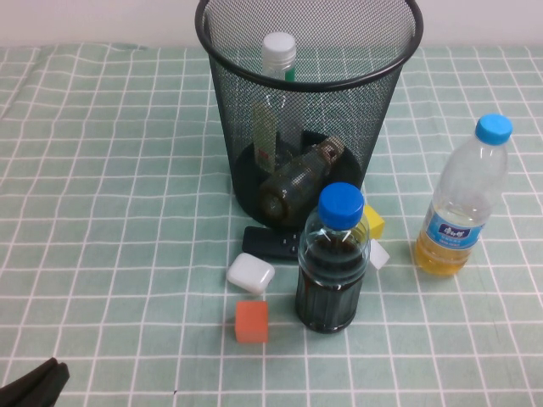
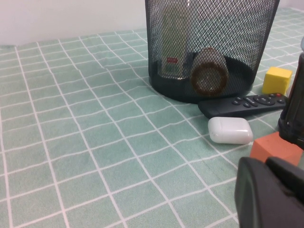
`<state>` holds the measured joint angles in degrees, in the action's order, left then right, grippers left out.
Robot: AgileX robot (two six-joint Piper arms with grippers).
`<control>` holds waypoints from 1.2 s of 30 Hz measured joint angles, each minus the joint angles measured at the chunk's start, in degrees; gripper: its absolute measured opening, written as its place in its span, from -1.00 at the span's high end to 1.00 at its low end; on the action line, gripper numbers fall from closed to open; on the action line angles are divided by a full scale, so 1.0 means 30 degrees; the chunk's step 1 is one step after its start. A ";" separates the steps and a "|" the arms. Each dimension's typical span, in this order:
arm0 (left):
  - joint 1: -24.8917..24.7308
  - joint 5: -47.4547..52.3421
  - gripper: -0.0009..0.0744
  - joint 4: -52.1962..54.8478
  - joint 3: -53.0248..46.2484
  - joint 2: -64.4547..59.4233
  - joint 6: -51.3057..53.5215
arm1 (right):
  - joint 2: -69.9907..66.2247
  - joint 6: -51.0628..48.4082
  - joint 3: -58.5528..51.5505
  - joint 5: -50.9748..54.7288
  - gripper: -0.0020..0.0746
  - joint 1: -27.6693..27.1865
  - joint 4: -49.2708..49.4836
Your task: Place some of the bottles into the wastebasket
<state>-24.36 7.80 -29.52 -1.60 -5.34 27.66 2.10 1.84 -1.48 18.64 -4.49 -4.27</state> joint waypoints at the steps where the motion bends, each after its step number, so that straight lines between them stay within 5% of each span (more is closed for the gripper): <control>1: 0.0000 0.0000 0.99 0.0000 0.0000 0.0000 0.0000 | 0.0000 0.0000 0.0000 0.0000 0.97 0.0000 0.0000; 5: 0.0361 -0.1317 0.99 0.1377 0.0000 0.0000 -0.0475 | 0.0000 0.0000 0.0000 0.0000 0.97 0.0000 0.0000; 10: 0.3982 -0.3188 0.99 0.6304 0.0000 0.0580 -0.4343 | 0.0000 0.0000 0.0000 0.0000 0.97 0.0000 0.0036; 15: 0.6554 -0.0621 0.99 0.8568 0.0000 0.1939 -0.7122 | 0.0000 0.0000 0.0000 0.0000 0.97 0.0000 0.0036; 22: 0.6828 0.3877 0.99 0.9111 0.0000 0.1942 -0.7554 | -0.0033 0.0000 0.0000 -0.0029 0.97 0.0000 0.0036; 36: 0.6828 0.4060 0.99 0.9382 0.0000 0.1942 -0.7622 | -0.0033 0.0000 0.0000 -0.0029 0.97 0.0000 0.0036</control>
